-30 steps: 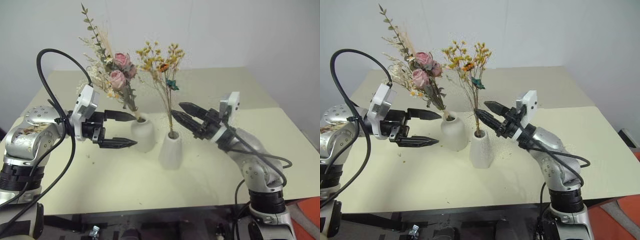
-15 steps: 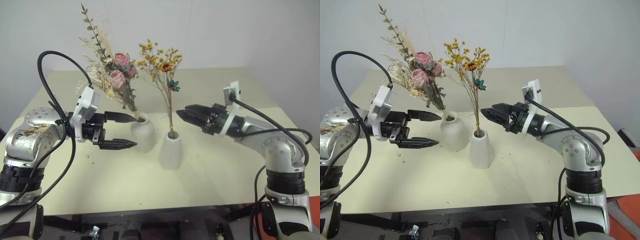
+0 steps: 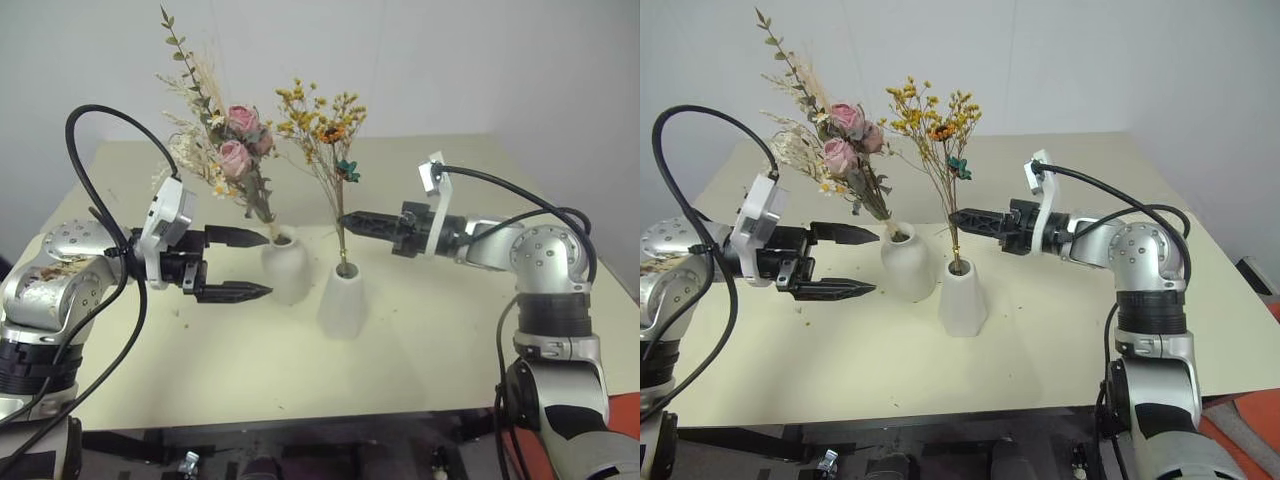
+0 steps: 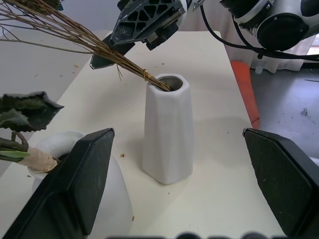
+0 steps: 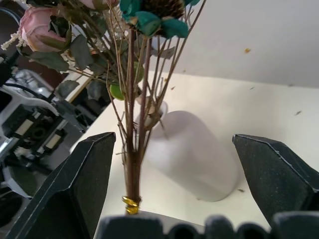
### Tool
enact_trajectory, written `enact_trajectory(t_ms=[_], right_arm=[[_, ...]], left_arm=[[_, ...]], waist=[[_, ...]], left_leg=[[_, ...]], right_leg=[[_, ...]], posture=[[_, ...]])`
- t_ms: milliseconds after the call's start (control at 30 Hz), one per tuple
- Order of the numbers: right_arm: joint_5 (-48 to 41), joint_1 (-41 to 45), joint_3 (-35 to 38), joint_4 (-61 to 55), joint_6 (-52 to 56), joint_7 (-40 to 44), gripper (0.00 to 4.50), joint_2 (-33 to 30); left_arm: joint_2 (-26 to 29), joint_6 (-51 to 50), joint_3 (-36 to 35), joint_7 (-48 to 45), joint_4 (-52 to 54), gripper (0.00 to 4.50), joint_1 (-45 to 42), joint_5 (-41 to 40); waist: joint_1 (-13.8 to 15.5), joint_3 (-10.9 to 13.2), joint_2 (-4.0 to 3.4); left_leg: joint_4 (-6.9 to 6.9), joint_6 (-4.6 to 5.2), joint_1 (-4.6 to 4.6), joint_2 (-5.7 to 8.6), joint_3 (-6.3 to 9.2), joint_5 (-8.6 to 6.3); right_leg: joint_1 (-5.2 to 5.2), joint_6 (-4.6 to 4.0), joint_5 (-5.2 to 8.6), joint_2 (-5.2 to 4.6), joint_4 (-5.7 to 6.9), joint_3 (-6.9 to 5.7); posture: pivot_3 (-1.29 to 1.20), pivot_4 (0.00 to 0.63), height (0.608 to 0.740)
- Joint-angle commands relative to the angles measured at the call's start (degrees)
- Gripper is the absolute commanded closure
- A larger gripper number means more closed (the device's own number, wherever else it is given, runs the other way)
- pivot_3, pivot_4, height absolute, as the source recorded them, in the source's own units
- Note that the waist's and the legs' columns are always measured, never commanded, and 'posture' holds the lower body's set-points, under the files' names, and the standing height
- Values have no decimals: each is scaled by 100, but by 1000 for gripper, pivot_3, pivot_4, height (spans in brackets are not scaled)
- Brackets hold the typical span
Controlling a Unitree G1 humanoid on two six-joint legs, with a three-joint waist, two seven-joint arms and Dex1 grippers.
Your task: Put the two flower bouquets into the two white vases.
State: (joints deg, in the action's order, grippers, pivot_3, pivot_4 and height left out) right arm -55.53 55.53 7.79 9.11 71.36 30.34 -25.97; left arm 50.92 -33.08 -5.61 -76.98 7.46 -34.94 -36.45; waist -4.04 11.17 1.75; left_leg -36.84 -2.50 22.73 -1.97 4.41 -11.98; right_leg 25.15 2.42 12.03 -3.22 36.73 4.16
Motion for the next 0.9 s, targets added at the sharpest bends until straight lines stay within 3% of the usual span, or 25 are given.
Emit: enact_trajectory(t_ms=[33,233,267,333,700,900], right_arm=[[-72,281,77,-2,89,185,33,87],[141,441,137,284,-141,178,33,387],[153,450,148,280,-150,192,197,413],[168,438,179,233,-202,218,605,451],[-14,94,520,-805,-575,328,4425,422],[243,-498,311,-1835,-1248,622,4425,333]], left_arm=[[73,-32,-195,59,201,0,27,-149],[80,-44,-189,121,231,0,42,-198],[85,-40,-186,125,227,0,40,-201],[94,-37,-182,134,229,0,43,-210],[105,15,-118,92,101,0,-23,-188],[76,49,-73,63,35,0,-75,-163]], waist=[[2,0,0],[2,0,0],[3,0,0],[3,0,0],[3,0,-1],[2,0,-1]], left_leg=[[0,0,0,0,0,0],[0,0,0,0,1,0],[0,0,0,0,1,0],[0,0,3,0,1,0],[0,0,4,0,1,0],[0,0,5,0,1,0]], right_leg=[[0,0,0,0,0,-1],[0,0,0,0,1,-1],[1,0,0,0,1,-1],[2,-1,-1,0,-1,-1],[4,-1,-1,0,0,-2],[3,2,1,0,-1,-2]], posture=[[0,150,740],[0,150,740],[0,150,740],[0,150,740],[0,150,740],[0,150,740]])
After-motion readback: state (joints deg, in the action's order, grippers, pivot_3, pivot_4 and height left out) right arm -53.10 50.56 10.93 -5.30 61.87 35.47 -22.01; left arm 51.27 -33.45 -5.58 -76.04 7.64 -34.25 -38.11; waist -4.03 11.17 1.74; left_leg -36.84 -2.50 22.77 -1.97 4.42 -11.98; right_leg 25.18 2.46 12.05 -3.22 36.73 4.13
